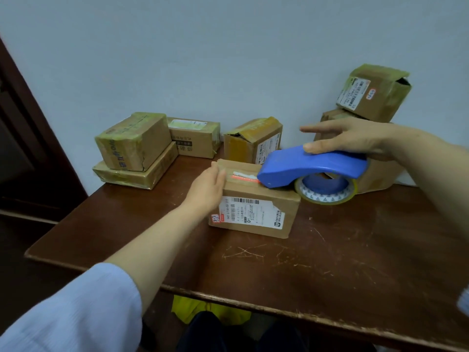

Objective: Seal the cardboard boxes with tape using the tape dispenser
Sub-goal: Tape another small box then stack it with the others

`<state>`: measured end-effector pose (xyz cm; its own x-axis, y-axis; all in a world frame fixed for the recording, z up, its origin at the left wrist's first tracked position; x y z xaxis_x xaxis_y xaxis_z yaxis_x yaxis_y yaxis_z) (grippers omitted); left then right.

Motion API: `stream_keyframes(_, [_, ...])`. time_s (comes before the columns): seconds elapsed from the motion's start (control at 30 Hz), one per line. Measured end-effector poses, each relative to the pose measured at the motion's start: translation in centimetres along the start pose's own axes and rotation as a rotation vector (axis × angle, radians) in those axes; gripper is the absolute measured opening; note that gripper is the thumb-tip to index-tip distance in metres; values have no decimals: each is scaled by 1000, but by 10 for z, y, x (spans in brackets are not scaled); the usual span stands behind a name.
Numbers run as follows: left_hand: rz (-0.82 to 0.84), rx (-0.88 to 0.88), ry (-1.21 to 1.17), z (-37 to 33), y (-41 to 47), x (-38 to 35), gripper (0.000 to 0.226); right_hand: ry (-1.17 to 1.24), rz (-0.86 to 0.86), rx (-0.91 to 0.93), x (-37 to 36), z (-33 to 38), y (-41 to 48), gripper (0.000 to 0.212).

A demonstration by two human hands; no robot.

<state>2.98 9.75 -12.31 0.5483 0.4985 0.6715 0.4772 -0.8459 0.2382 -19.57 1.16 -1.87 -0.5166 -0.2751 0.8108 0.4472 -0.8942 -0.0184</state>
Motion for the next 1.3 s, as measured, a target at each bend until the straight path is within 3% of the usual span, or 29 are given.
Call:
stream_keyframes(0.13, [-25,-58,151,18,26,21,50,-20,67,108,-26,28,-12,56])
stream_keyframes(0.2, [-121,-158,351,17,33,28,45,-99,123,152,-38,41,-16,64])
stream_keyframes(0.27, [-148,-254,397,2,33,22,43,-180,181,167,-44,48,-18,78])
stream_keyframes(0.37, [-41,-303,349,-22,31,-2,48,-275,255,170,-48,45,-19,96])
stream_keyframes(0.6, [244,-379,571,-21,49,-29,50,-269,154,201,-43,25,-19,87])
stream_keyframes(0.8, [159,-465,544,-25,51,-26,48,-196,99,208,-39,6,-26,86])
stream_keyframes(0.97, [127,-470,521,-27,50,-26,50,-198,161,128,-21,-35,-51,91])
stream_keyframes(1.13, [139,-475,632,-44,48,-25,56,-146,92,163,-29,-38,-53,86])
stream_keyframes(1.3, [303,-568,360,-84,12,-59,51,-145,73,157,-28,-37,-53,82])
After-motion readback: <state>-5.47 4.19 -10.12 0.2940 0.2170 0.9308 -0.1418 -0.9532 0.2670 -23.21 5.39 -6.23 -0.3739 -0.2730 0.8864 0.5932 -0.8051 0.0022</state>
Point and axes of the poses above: each hand's wrist, its own y-axis towards the middle knuckle, its own x-axis out of the back of the hand, z = x × y, the point moved 7 cm from there along y, towards the middle knuckle, and after that the axes turned 11 degrees about -z, right-handed, at the moved point
